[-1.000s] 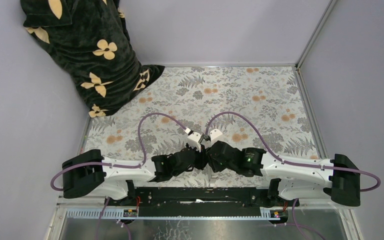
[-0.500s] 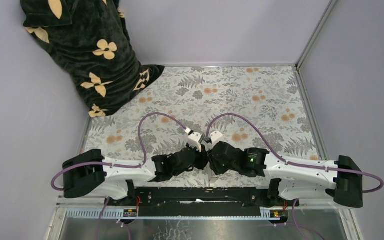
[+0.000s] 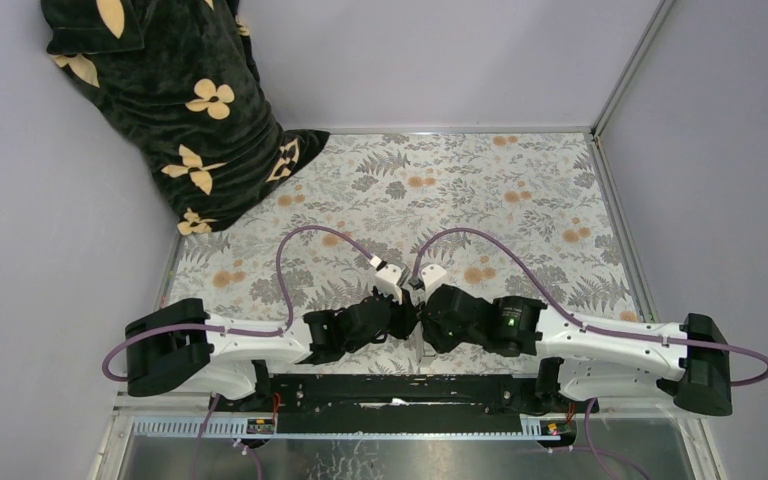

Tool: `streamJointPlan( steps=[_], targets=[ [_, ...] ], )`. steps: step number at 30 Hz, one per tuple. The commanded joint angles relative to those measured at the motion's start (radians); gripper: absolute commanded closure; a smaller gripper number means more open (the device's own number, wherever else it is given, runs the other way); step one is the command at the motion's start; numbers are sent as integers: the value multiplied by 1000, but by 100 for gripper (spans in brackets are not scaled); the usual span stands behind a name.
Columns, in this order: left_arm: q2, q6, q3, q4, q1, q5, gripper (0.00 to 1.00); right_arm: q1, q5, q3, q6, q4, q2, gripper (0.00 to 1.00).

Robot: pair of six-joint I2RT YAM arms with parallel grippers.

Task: Fold the paper box
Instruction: Close the paper box at the center of the board.

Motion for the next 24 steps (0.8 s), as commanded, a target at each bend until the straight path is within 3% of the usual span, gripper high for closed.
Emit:
streamJointPlan(
  steps=[1,7,24],
  targets=[
    [30,1,-38,-77,-9,14,77,60,-7,59,32,-54,32,81],
    [30,-3,-47,-74,-9,11,77,133,71,78,71,-83,67,82],
    [30,-9,-60,-65,-9,14,78,154,99,84,88,-102,79,83]
  ],
)
